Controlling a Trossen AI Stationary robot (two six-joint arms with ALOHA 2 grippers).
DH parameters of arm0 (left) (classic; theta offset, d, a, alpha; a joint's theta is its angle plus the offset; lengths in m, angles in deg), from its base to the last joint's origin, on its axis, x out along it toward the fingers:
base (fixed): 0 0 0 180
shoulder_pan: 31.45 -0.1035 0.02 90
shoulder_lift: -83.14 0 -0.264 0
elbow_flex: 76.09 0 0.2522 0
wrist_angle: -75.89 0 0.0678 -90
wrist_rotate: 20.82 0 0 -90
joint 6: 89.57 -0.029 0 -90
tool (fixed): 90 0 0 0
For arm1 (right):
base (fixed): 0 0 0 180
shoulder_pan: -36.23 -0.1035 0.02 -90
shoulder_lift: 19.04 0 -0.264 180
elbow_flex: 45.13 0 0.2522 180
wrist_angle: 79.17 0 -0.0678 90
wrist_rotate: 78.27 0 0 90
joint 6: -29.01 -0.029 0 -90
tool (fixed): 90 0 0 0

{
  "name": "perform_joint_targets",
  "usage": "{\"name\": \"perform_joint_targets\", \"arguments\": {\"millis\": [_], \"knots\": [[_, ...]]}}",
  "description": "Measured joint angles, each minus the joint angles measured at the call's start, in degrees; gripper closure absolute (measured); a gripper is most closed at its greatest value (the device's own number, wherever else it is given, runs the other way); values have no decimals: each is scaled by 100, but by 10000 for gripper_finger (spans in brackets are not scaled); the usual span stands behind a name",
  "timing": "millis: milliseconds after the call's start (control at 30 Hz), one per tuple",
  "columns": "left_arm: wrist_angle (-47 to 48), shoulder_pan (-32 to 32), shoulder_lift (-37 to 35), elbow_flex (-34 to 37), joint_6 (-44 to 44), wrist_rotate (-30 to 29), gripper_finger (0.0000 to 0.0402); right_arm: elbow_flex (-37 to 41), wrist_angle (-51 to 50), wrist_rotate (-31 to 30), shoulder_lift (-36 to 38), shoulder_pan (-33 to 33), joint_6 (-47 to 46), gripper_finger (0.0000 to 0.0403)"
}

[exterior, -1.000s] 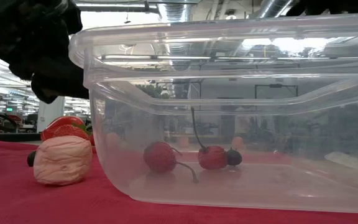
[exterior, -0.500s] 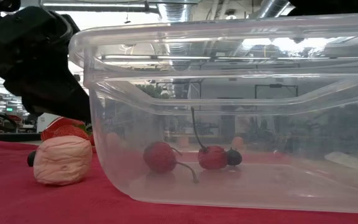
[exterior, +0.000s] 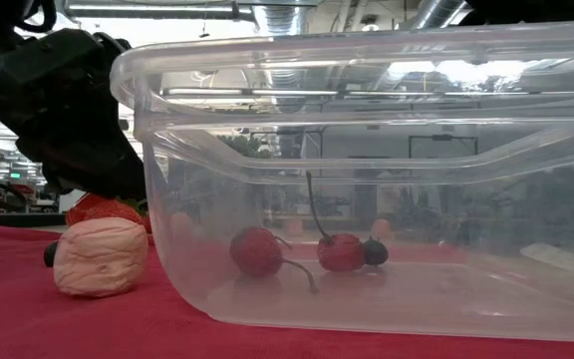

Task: Pick and placing Produce into tupperware
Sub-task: Put the bottom strawberry into the transparent bin

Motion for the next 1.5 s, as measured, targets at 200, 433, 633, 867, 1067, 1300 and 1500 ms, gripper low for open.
{"name": "perform_joint_targets", "arguments": {"millis": [200,433,633,867,1067,1300,1500], "knots": [[84,-3,0,0,-7,9,263,0,-1,0,0,0,0,326],[85,-71,-2,0,-172,112,310,0,-1,0,-2,0,-2,326],[41,-97,-2,0,-538,132,367,1,-18,0,-2,0,-2,326],[19,-95,-2,0,-790,47,399,0,-53,0,-4,0,-2,326],[-1,-95,-4,0,-881,-231,401,0,-53,0,-4,0,-2,326],[-541,-83,-7,0,-1480,-573,401,0,-74,0,-4,0,-4,326],[-1534,-62,-9,0,-2525,-396,401,1,-97,-2,-4,0,-4,326]]}}
